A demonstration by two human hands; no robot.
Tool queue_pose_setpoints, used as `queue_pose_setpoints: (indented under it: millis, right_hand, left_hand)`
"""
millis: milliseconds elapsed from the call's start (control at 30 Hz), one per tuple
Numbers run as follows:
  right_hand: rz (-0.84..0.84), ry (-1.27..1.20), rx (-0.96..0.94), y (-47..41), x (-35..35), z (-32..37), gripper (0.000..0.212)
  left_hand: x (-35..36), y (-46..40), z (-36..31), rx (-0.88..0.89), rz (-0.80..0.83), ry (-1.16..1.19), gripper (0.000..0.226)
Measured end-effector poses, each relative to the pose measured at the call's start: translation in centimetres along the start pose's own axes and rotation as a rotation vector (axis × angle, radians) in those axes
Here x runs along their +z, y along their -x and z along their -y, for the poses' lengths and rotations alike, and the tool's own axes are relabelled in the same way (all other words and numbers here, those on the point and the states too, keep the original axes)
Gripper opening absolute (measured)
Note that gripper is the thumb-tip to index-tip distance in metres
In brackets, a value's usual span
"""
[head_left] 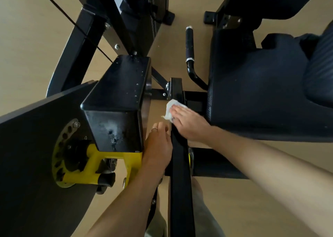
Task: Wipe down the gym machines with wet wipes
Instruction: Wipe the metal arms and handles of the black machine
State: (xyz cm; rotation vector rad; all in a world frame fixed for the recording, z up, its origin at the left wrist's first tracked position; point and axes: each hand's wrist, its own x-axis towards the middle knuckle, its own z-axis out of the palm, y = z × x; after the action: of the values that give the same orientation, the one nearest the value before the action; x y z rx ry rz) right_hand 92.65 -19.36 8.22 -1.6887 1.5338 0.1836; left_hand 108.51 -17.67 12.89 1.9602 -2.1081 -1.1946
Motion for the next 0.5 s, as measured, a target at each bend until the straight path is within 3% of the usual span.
queue_pose_setpoints:
  millis: [100, 500]
  right_hand:
    - [0.081, -0.044, 0.103, -5.1, -1.0, -1.5, 0.058]
    - [0.094, -0.178, 0.314, -16.0, -2.4, -5.0, 0.061]
  left_hand:
    - [0.3, 0.1, 0.2, 0.005, -0.002, -0.028, 0.012]
    - [0.5, -0.2, 0.4, 0.012, 0.014, -0.062, 0.018]
